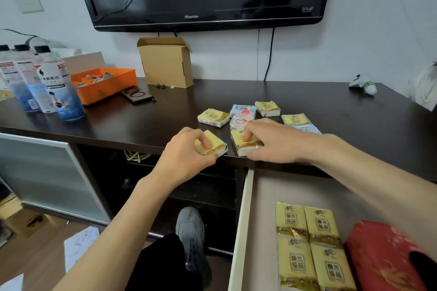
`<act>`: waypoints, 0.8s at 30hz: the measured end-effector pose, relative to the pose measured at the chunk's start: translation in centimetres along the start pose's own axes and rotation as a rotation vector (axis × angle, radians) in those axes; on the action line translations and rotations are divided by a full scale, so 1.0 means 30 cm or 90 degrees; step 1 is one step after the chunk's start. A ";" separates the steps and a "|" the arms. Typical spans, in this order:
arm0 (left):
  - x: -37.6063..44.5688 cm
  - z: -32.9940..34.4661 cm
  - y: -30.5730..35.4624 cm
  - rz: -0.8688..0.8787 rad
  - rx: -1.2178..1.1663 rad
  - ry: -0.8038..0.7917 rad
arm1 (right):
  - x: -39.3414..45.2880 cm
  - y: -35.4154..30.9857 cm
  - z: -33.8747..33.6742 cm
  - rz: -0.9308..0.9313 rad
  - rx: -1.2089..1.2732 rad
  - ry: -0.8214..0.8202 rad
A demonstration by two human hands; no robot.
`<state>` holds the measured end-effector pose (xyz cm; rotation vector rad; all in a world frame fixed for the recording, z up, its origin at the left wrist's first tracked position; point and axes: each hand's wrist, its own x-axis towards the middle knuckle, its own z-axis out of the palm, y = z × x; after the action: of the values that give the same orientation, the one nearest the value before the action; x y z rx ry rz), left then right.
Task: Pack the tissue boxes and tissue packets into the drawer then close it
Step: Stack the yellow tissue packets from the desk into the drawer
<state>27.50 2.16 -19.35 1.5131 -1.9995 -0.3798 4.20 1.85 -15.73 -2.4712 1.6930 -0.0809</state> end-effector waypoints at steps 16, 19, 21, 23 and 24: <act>-0.133 0.007 0.098 0.160 -0.146 -0.191 | -0.238 0.049 -0.042 -0.019 0.010 0.172; -0.185 0.041 0.151 0.202 -0.159 -0.269 | -0.408 0.071 -0.030 0.021 0.102 0.173; -0.231 0.061 0.191 0.231 -0.162 -0.323 | -0.521 0.077 0.004 0.051 0.152 0.137; -0.286 0.085 0.231 0.266 -0.133 -0.384 | -0.616 0.075 0.052 0.064 0.156 0.110; -0.314 0.098 0.250 0.286 -0.109 -0.417 | -0.656 0.076 0.076 0.068 0.154 0.101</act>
<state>21.55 12.99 -20.20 0.8455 -2.6377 -0.9094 -4.78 19.55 -17.58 -2.2462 1.7537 -0.4530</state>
